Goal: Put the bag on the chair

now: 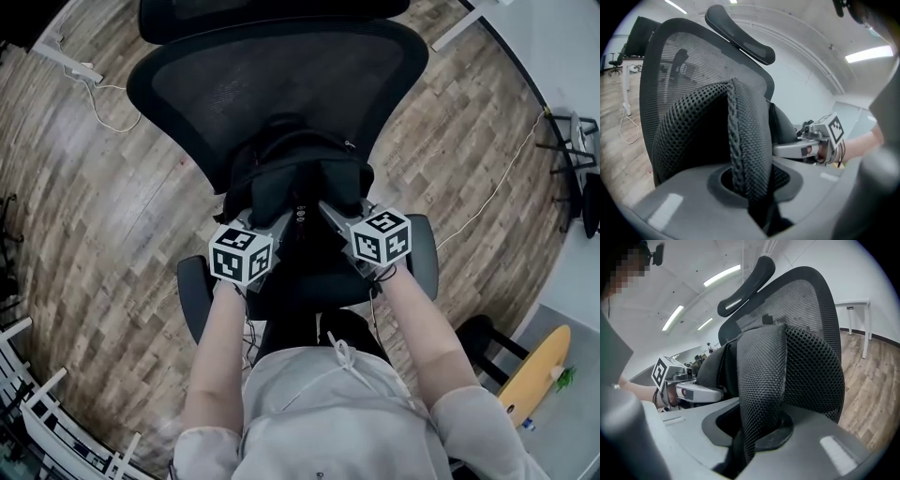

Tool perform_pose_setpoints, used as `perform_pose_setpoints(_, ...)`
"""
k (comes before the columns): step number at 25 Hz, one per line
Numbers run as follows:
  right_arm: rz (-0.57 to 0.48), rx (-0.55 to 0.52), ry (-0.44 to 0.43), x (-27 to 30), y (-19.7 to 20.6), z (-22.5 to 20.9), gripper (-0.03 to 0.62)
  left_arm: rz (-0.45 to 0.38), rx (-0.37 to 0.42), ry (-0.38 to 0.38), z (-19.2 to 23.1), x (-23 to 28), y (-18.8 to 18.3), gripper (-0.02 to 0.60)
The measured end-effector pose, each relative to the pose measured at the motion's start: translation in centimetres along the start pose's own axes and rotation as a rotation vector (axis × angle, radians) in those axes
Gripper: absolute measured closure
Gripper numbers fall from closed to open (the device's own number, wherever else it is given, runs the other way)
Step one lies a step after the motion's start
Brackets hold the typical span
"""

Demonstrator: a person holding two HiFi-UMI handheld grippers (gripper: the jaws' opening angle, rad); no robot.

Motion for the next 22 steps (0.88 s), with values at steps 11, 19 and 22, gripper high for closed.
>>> perform_pose_setpoints(11,-0.052,-0.059,0.080,1.8,0.4,-1.5,0.546,-0.014,0.027,-0.019,1.7,1.8,0.7,0.511)
perform_pose_setpoints(19,-0.046,-0.045,0.117,1.7,0.5,-1.1,0.488,0.004,0.131,-0.022,0.8,1.9,1.2,0.444)
perform_pose_setpoints(22,-0.044,-0.095,0.126,1.5,0.6,-0.2,0.389,-0.013,0.163,-0.034,0.0,1.7,1.9,0.332)
Point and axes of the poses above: the fingertips, and each gripper's own axes: x forward along the fingers, z to its left, y out of its underside, the point moved 9 cm from there along -x, backward along the fingers, and after that the axes turned 8 degrees about x, right-handed, at the moved point
